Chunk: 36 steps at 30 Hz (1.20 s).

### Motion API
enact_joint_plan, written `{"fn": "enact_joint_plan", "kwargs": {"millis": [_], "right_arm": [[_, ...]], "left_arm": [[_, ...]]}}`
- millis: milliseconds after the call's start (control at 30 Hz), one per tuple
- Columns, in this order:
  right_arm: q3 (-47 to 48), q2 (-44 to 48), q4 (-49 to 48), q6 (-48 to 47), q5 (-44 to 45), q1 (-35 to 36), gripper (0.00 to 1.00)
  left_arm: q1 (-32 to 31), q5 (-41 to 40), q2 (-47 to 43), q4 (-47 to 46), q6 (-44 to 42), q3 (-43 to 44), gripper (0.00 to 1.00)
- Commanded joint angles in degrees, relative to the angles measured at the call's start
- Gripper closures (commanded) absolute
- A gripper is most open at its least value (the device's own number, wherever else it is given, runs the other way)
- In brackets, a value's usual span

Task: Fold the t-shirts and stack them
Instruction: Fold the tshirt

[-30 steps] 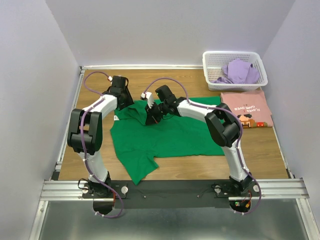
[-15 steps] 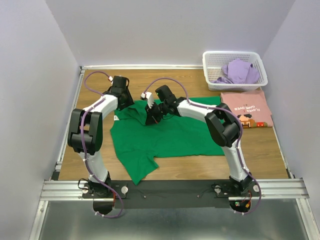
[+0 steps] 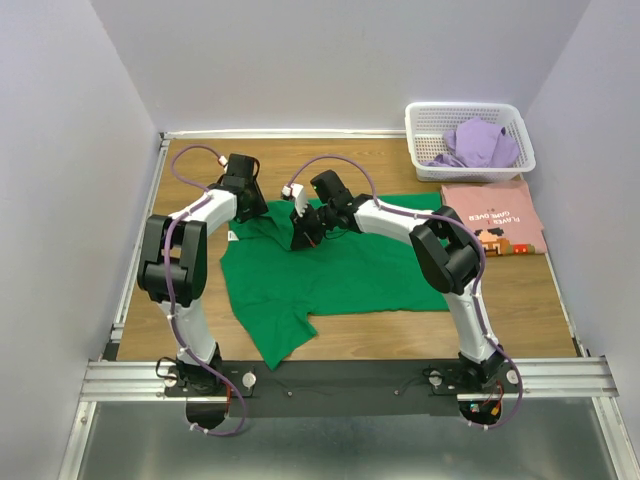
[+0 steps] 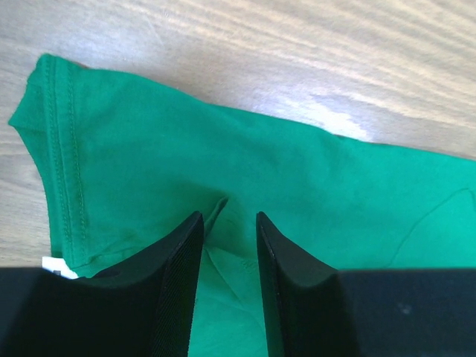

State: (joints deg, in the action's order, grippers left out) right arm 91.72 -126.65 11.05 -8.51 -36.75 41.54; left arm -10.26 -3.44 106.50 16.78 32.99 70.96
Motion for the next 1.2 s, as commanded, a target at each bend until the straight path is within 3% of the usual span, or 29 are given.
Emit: {"fn": "enact_joint_plan", "kwargs": {"millis": [0, 100, 433, 967, 1167], "right_arm": [[1.09, 0.09, 0.20, 0.25, -1.39, 0.30, 0.98], [1.09, 0.00, 0.11, 0.25, -1.39, 0.30, 0.98], [1.18, 0.00, 0.20, 0.43, -1.57, 0.38, 0.99], [0.91, 0.26, 0.29, 0.43, -1.57, 0.30, 0.99], [0.83, 0.35, 0.29, 0.43, -1.48, 0.30, 0.98]], "left_arm": [[-0.20, -1.21, 1.08, 1.50, -0.47, 0.94, 0.57], [-0.28, -1.13, 0.99, 1.42, -0.39, 0.85, 0.57], [-0.46, -2.62, -0.24, 1.59, -0.65, 1.20, 0.71], [-2.57, -7.71, -2.17, 4.05, -1.70, 3.04, 0.75], [-2.83, -9.21, -2.79, 4.76, -2.14, 3.75, 0.81]]}}
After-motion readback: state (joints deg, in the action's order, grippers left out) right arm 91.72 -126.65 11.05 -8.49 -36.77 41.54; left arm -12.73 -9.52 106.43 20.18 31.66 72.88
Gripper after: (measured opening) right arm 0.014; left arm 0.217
